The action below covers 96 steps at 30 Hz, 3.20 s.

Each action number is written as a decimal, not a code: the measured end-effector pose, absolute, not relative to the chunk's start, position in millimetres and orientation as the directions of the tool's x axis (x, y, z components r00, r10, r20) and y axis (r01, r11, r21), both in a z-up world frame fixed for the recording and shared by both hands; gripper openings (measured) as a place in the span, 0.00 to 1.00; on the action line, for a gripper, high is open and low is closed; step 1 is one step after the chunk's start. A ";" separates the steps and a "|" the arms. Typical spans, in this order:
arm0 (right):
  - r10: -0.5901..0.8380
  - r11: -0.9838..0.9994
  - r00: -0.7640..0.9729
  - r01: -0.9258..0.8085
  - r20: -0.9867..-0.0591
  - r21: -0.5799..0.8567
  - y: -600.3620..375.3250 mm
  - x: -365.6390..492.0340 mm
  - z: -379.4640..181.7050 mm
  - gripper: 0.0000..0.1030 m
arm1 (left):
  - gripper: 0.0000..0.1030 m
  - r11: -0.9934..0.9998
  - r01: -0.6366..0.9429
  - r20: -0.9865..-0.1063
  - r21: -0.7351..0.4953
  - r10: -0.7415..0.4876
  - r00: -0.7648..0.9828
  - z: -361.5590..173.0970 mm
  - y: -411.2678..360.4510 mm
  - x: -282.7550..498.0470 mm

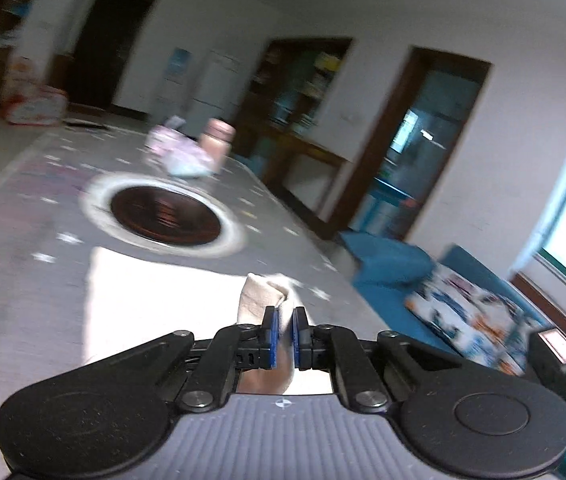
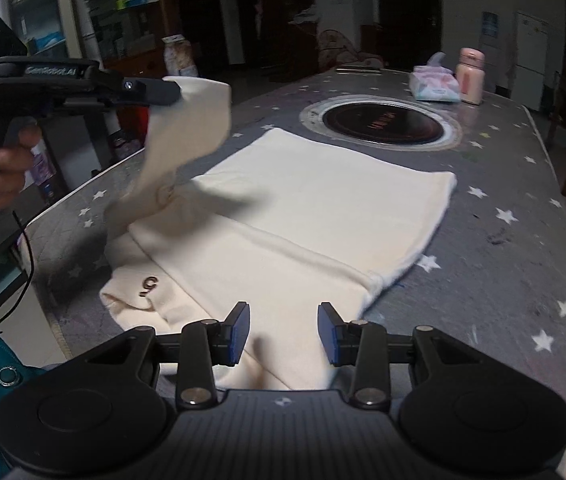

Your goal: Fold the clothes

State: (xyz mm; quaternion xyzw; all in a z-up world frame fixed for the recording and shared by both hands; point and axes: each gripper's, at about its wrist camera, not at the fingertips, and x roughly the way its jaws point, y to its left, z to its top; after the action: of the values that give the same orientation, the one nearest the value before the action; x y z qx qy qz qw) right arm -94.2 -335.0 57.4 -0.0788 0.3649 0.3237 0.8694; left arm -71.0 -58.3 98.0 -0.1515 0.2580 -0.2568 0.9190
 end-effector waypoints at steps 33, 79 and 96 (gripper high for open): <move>0.505 0.802 0.498 -0.572 -0.705 0.171 -322.1 -82.6 59.0 0.03 | 0.16 0.935 0.288 -0.647 -0.207 -0.351 0.676 26.8 16.1 -104.3; 0.508 0.707 0.453 -0.705 -0.732 0.055 -306.8 -93.3 68.3 0.15 | 0.15 0.815 0.575 -0.611 -0.066 -0.489 0.623 51.0 -12.2 -112.3; 0.441 0.771 0.502 -0.637 -0.744 0.028 -298.1 -50.3 38.7 0.19 | 0.20 0.860 0.493 -0.651 -0.133 -0.451 0.611 23.6 -23.2 -58.9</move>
State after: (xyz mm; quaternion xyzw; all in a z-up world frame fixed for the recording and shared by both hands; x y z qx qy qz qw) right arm -50.3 -298.1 38.7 -0.1259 0.3877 0.3143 0.8573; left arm -58.9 -23.2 23.6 0.0297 0.3541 -0.2632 0.8969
